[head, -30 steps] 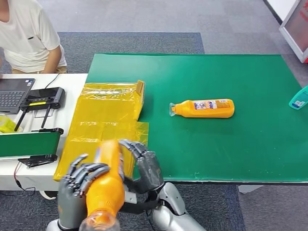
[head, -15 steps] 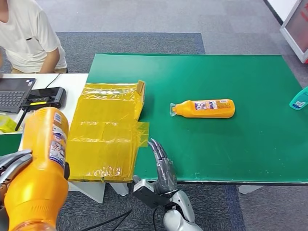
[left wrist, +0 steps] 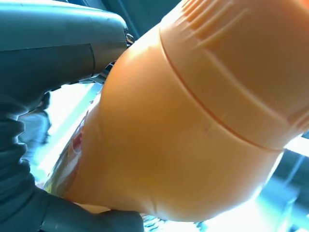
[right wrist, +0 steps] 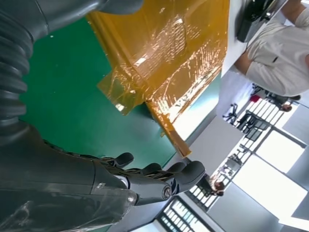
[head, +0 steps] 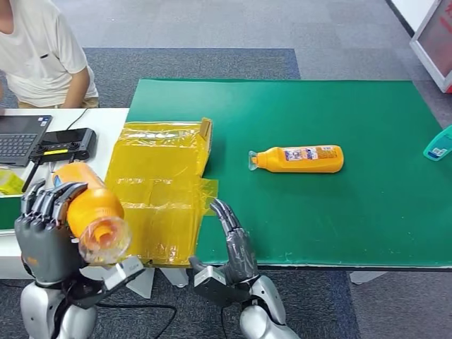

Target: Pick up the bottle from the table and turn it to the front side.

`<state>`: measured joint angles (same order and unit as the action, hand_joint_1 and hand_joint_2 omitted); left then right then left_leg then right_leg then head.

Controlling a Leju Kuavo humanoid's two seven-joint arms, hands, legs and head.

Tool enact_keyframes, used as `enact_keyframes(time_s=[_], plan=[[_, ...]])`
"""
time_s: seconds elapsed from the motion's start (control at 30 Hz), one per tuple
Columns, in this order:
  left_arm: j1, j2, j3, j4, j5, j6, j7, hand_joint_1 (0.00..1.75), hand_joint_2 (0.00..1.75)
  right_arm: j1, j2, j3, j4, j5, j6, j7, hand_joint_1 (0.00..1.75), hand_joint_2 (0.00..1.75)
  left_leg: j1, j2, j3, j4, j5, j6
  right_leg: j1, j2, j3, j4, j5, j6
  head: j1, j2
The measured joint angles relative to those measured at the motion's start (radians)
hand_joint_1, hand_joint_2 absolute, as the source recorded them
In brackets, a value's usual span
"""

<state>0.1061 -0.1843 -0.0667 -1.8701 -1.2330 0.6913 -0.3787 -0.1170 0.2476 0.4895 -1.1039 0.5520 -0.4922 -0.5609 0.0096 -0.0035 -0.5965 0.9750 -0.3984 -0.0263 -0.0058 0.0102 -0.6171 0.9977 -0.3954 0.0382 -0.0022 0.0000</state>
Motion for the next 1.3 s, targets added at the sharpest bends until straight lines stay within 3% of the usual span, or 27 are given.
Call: enact_keyframes(time_s=[0.13, 0.27, 0.43, 0.57, 0.77, 0.9, 1.07, 1.27, 1.3], plan=[[-0.137, 0.103, -0.011, 0.216, -0.106, -0.055, 0.167, 1.75, 1.75, 0.004, -0.011, 0.026, -0.062, 0.002, 0.032, 0.001, 0.0, 1.75, 0.0, 0.0, 0.0, 0.0, 0.002, 0.0, 0.0, 0.0, -0.001, 0.0, 0.001, -0.001, 0.0, 0.0], [-0.253, 0.178, -0.046, 0.399, -0.15, -0.138, 0.227, 1.75, 1.75, 0.008, -0.021, 0.051, -0.125, -0.002, 0.053, 0.001, 0.0, 1.75, 0.0, 0.0, -0.001, 0.0, 0.002, 0.0, 0.0, 0.0, -0.002, 0.001, 0.003, -0.001, 0.0, 0.0], [-0.371, 0.23, -0.119, 0.565, -0.226, -0.274, 0.297, 1.75, 1.75, 0.014, -0.034, 0.074, -0.197, -0.005, 0.091, -0.001, 0.0, 1.75, 0.0, 0.0, -0.002, 0.0, 0.002, 0.0, 0.0, 0.0, -0.003, 0.0, 0.003, 0.0, 0.0, 0.0], [-0.473, 0.241, -0.189, 0.687, -0.262, -0.321, 0.354, 1.75, 1.75, 0.015, -0.045, 0.098, -0.25, -0.005, 0.118, -0.011, 0.0, 1.75, 0.0, 0.0, -0.003, 0.0, 0.002, 0.0, 0.0, 0.0, -0.003, 0.001, 0.003, 0.0, 0.0, 0.0], [-0.587, 0.22, -0.238, 0.856, -0.222, -0.344, 0.384, 1.75, 1.75, 0.01, -0.07, 0.159, -0.373, -0.003, 0.12, -0.029, 0.0, 1.75, 0.0, 0.0, -0.003, 0.0, 0.002, 0.0, 0.0, 0.0, -0.004, 0.001, 0.003, 0.0, 0.0, 0.0], [-0.675, 0.19, -0.294, 0.993, -0.291, -0.387, 0.45, 1.75, 1.75, -0.002, -0.087, 0.203, -0.438, -0.03, 0.137, -0.031, 0.0, 1.75, 0.0, 0.0, -0.003, 0.0, 0.003, 0.001, 0.0, 0.0, -0.004, 0.0, 0.004, 0.001, 0.0, 0.0], [-0.763, 0.123, -0.399, 1.172, -0.302, -0.442, 0.488, 1.75, 1.75, -0.015, -0.104, 0.242, -0.504, -0.056, 0.157, -0.045, 0.0, 1.75, -0.001, 0.0, -0.004, 0.0, 0.003, 0.001, -0.001, 0.0, -0.003, 0.0, 0.004, 0.001, 0.0, 0.0], [-0.78, 0.036, -0.465, 1.302, -0.293, -0.44, 0.489, 1.75, 1.75, -0.016, -0.117, 0.25, -0.566, -0.004, 0.118, -0.025, 0.0, 1.75, -0.001, 0.0, -0.004, 0.001, 0.003, 0.002, -0.002, 0.0, -0.003, 0.0, 0.004, 0.002, 0.0, 0.0], [-0.774, 0.025, -0.47, 1.318, -0.29, -0.43, 0.487, 1.31, 1.75, -0.017, -0.118, 0.251, -0.569, 0.008, 0.115, -0.02, 0.0, 1.75, -0.001, 0.0, -0.004, 0.0, 0.003, 0.002, -0.002, 0.0, -0.003, 0.0, 0.004, 0.002, 0.0, 0.0]])
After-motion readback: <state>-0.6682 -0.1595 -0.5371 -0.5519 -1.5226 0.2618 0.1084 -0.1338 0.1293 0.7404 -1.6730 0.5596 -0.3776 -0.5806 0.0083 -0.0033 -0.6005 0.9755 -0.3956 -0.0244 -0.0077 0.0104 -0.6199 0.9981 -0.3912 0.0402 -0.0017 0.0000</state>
